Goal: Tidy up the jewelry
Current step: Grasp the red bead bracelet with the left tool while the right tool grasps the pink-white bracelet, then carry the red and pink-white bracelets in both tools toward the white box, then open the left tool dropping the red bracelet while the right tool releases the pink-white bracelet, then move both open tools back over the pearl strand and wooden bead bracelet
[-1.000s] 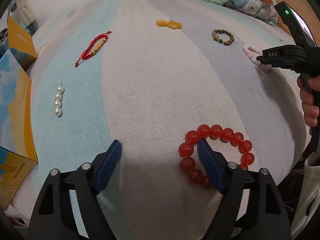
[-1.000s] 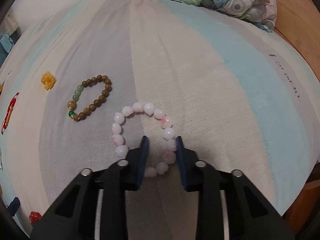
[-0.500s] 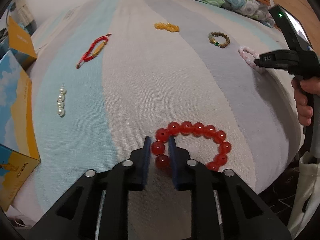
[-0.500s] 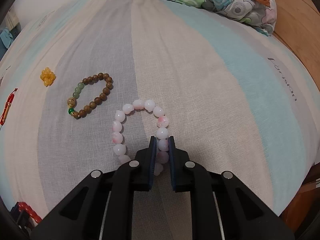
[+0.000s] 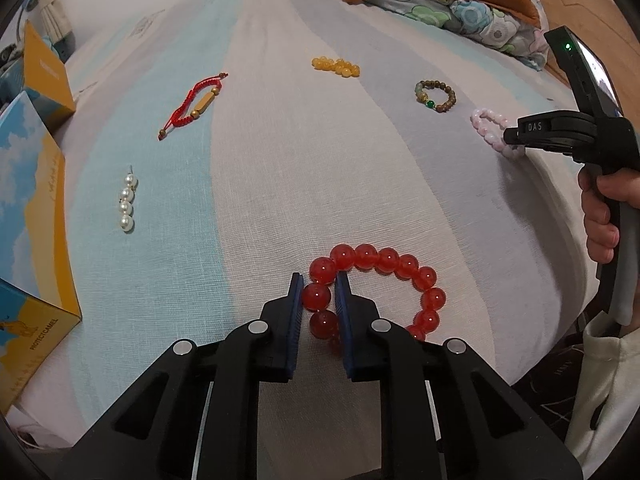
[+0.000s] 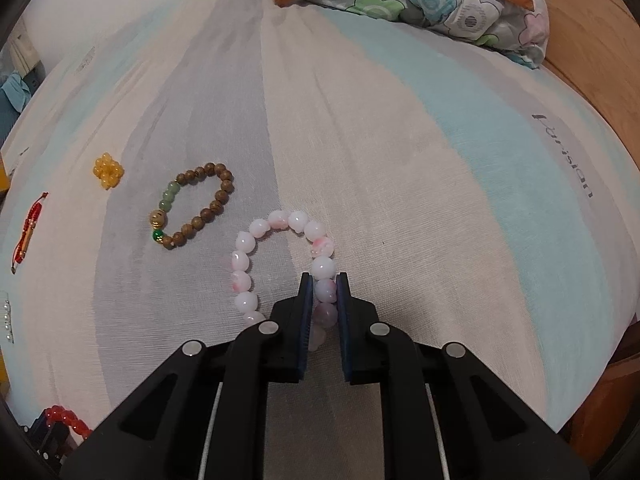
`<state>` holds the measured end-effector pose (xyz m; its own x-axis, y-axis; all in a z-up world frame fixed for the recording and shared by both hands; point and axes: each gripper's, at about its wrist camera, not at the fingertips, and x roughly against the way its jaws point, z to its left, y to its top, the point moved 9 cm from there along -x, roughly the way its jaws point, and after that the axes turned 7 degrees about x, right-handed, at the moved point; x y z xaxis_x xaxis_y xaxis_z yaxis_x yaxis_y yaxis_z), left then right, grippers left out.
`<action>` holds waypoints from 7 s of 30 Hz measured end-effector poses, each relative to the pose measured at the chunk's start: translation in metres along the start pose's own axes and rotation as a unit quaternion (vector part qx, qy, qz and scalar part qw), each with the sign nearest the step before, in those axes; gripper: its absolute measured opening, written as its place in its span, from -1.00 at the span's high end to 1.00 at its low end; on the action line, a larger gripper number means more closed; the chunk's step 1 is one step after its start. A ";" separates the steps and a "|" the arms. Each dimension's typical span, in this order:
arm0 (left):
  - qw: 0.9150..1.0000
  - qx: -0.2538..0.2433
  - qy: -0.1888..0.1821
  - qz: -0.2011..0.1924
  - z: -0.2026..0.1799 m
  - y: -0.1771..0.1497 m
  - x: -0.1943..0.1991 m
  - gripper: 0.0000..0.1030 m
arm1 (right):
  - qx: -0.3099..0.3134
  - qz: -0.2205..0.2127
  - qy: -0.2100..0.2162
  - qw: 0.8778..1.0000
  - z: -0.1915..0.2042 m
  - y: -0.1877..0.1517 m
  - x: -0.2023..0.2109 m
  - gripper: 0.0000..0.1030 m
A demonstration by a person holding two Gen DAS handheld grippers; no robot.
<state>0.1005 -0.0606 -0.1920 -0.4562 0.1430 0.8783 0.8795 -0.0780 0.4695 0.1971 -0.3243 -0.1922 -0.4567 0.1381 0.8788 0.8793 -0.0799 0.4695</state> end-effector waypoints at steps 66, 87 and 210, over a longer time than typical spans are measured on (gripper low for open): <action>0.993 0.055 0.011 -0.102 0.071 0.086 0.140 0.75 | 0.066 -0.111 0.074 0.989 0.139 0.036 0.156 0.78; 0.983 0.098 0.036 -0.152 0.153 0.095 0.212 0.75 | 0.145 -0.139 0.116 0.973 0.277 0.041 0.210 0.78; 0.982 0.107 0.099 -0.124 0.152 0.075 0.168 -0.89 | 0.132 -0.136 0.122 0.974 0.239 0.030 0.199 -0.85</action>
<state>0.1105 0.1078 -0.0235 -0.6581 -0.0657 0.7501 0.7371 0.1467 0.6596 0.1651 -0.0633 -0.0232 -0.6673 -0.1227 0.7346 0.7111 0.1881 0.6774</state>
